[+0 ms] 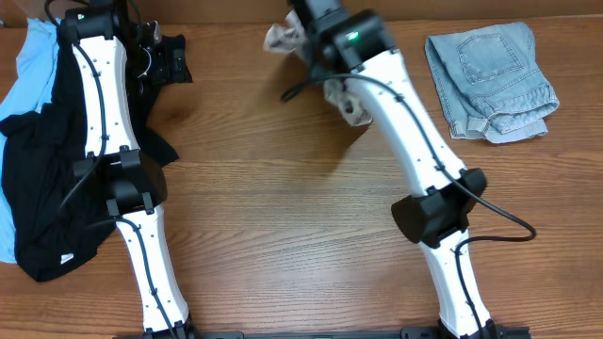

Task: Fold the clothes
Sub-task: 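Lift the folded beige shorts with the right gripper and carry them right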

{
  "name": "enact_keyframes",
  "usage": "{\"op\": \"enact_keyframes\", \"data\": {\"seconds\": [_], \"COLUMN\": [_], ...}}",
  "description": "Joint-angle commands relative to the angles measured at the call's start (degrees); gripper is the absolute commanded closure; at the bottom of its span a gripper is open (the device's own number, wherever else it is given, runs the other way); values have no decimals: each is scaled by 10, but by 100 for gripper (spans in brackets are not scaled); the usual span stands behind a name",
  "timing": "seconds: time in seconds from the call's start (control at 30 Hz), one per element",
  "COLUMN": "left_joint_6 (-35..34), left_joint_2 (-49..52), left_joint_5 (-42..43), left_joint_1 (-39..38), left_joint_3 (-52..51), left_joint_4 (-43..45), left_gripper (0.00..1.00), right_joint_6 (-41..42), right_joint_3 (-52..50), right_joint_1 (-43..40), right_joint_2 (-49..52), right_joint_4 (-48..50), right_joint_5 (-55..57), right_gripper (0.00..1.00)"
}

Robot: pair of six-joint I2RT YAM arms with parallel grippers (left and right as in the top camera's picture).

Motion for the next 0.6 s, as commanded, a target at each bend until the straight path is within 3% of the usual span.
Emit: {"op": "enact_keyframes", "data": {"seconds": [0.0, 0.27, 0.57], "left_joint_6": [-5, -5, -6], "left_joint_2": [-17, -17, -17], "left_joint_5": [-3, -3, -3], "left_joint_1": [0, 0, 0], "left_joint_3": [8, 8, 8], "left_joint_4": [2, 2, 12], "left_gripper": [0, 0, 0], "right_joint_6": [4, -12, -129], "right_joint_3": [82, 171, 171], "right_joint_1": [-31, -128, -251], "right_joint_2": [-15, -15, -14], "right_joint_4": [-9, -37, 2], "right_joint_5": [22, 29, 31], "right_gripper": [96, 96, 96]}}
